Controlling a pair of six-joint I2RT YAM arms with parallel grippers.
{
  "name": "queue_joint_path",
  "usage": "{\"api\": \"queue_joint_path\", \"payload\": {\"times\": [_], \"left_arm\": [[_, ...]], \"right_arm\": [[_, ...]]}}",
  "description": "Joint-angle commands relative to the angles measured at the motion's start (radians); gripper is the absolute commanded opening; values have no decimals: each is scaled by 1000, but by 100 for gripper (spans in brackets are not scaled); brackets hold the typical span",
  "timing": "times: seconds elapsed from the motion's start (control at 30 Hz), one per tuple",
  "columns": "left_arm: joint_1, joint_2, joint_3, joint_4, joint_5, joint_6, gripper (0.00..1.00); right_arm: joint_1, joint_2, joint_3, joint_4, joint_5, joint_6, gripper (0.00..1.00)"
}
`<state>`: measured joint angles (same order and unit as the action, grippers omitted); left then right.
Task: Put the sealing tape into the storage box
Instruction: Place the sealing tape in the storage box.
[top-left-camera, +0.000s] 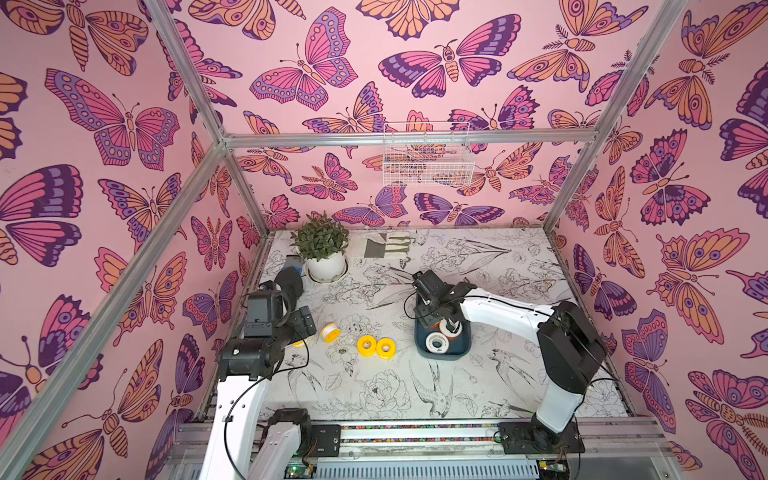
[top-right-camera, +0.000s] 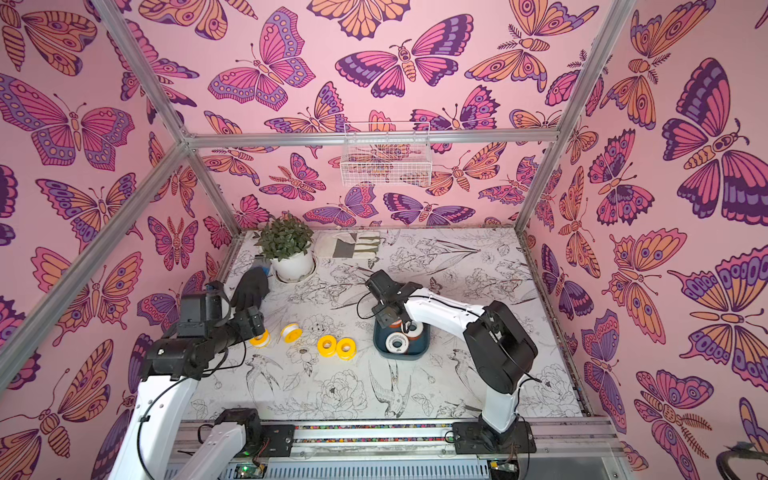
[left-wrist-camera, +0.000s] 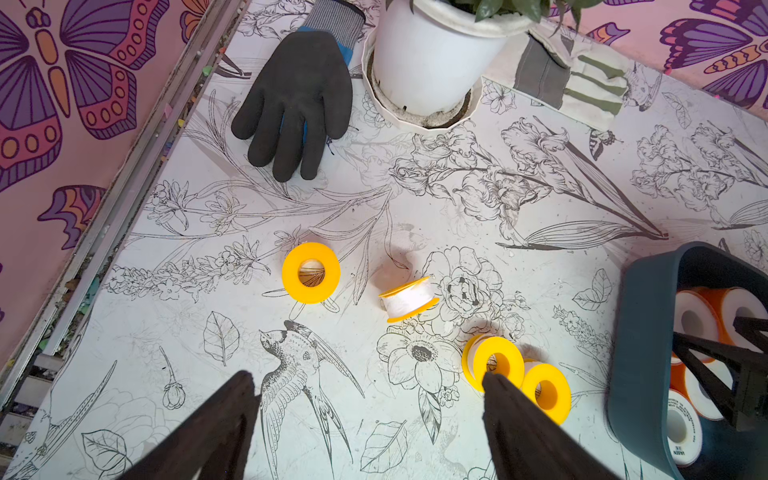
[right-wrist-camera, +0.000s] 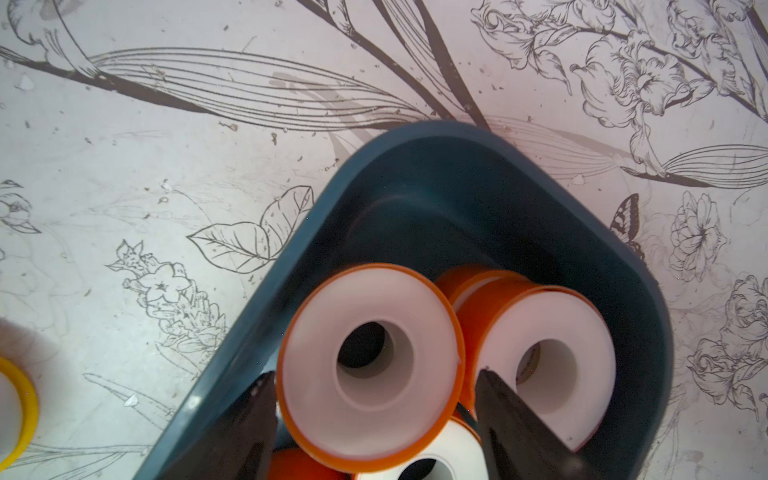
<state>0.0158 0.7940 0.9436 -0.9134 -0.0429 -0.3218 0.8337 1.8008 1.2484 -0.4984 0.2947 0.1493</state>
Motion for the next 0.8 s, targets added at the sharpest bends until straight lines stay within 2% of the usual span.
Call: {"api": "queue_joint_path", "payload": {"times": [0.0, 0.37, 0.63, 0.77], "left_arm": [[7, -4, -14, 4, 12, 10, 89], [7, -6, -14, 4, 15, 11, 89], [6, -8, -15, 5, 14, 12, 89], [6, -8, -16, 5, 15, 12, 89]], "right_arm": [[7, 11, 25, -18, 20, 2, 79], [7, -60, -3, -7, -45, 5, 79], [-5, -92, 22, -73, 55, 27, 77], [-30, -75, 28, -88, 55, 37, 77]]}}
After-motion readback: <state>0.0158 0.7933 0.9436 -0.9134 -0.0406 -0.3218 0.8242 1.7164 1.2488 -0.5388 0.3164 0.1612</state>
